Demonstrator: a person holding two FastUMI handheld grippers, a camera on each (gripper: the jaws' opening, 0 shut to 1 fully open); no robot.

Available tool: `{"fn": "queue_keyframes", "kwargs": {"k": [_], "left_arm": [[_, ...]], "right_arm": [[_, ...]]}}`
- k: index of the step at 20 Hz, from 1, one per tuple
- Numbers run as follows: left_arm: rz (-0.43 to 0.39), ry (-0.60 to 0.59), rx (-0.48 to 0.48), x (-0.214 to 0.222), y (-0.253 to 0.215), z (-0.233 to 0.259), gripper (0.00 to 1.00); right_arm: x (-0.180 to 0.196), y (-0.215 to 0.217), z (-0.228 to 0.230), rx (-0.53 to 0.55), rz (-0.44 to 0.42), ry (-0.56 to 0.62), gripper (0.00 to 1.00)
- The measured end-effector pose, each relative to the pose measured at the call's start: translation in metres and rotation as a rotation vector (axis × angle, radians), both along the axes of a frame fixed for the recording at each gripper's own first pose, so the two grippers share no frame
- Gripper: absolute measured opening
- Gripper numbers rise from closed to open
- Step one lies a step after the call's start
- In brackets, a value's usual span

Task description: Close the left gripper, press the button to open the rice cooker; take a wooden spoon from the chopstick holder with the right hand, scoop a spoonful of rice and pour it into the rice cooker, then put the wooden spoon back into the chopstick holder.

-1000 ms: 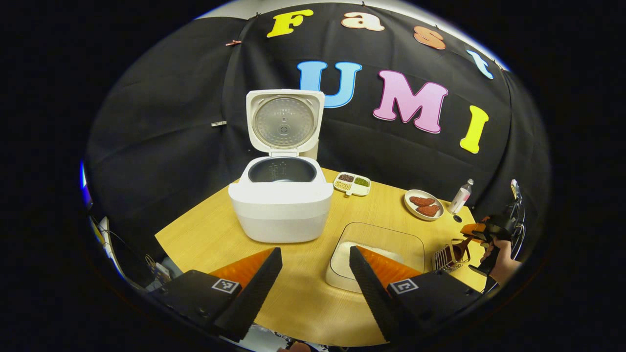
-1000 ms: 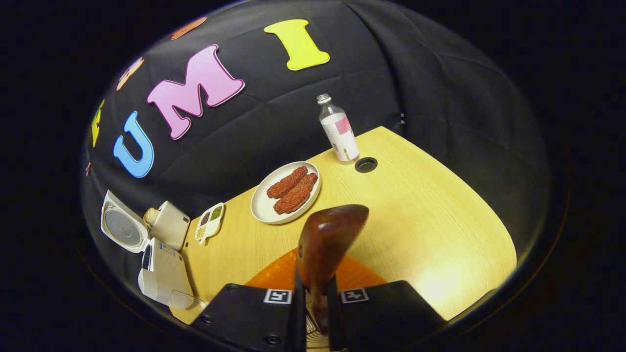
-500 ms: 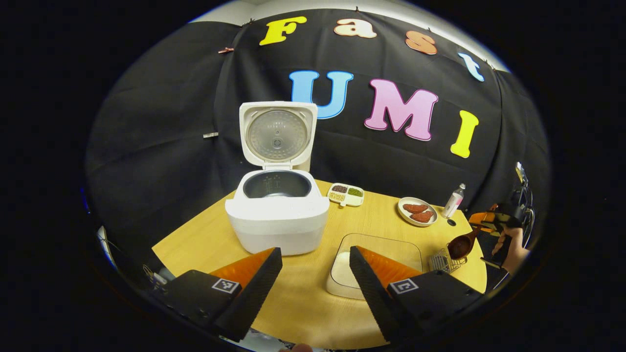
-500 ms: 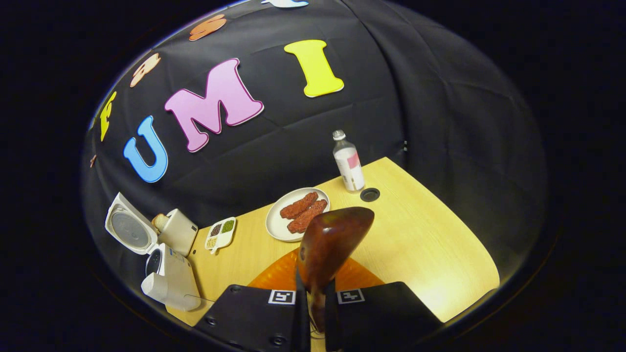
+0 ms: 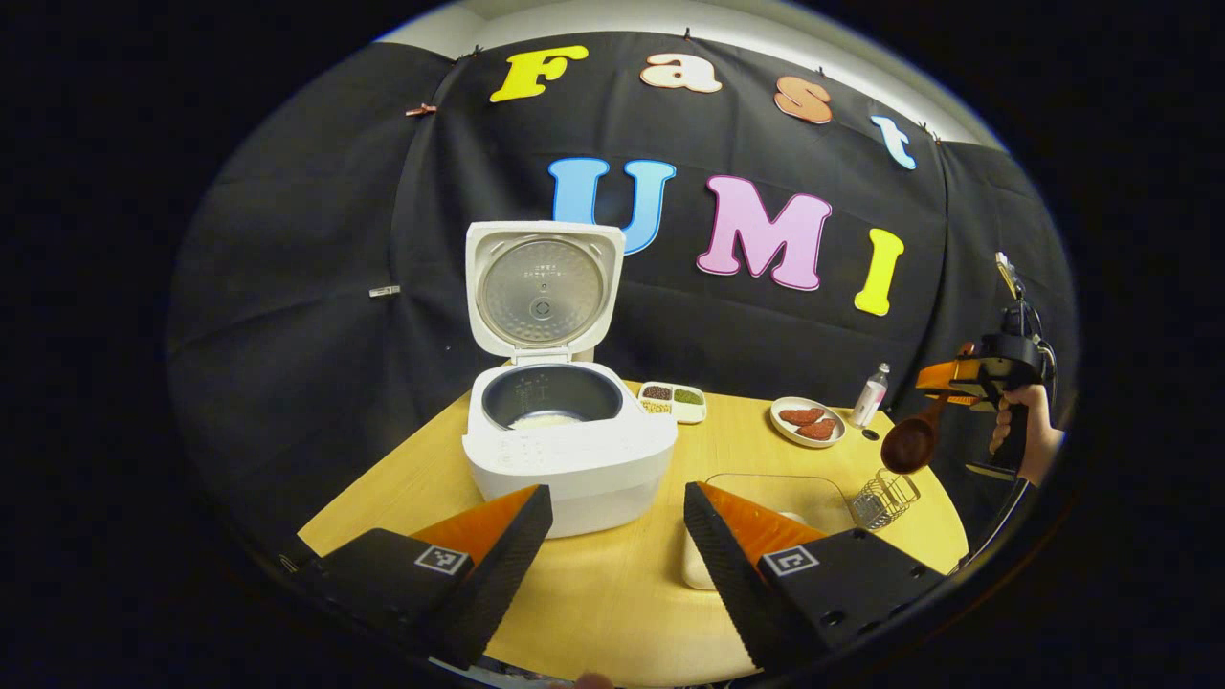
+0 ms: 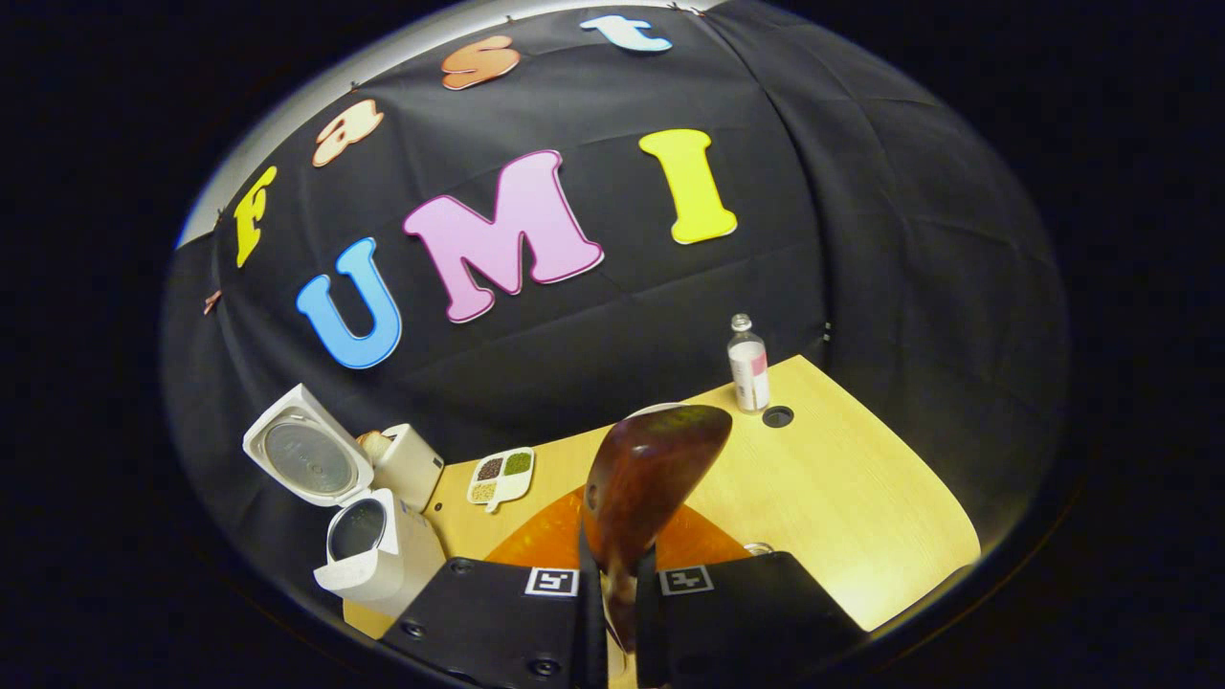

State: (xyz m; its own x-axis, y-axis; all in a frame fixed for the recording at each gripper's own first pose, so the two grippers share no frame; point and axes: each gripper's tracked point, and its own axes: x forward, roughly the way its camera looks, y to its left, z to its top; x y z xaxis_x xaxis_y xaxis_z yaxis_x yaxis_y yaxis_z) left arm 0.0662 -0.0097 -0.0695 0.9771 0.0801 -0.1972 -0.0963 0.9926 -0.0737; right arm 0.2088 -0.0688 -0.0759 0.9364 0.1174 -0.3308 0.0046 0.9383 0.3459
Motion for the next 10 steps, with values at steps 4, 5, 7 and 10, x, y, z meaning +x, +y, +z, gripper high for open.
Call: {"fn": "queue_keyframes", "kwargs": {"k": [4,5,7,10], "left_arm": [[-0.02,-0.012,-0.001,0.005,0.041,0.001,0.96],[-0.026,-0.008,-0.011,0.004,0.047,0.0,0.96],[-0.053,0.006,-0.035,0.001,0.052,-0.007,0.96],[-0.08,0.048,-0.064,-0.006,0.053,-0.027,0.96]], "right_arm": [[-0.017,0.053,-0.001,-0.017,0.039,-0.023,0.16],[-0.017,0.066,-0.007,-0.025,0.056,-0.021,0.16],[-0.017,0.087,-0.02,-0.066,0.101,-0.02,0.16],[-0.017,0.115,-0.043,-0.123,0.151,-0.032,0.11]]}}
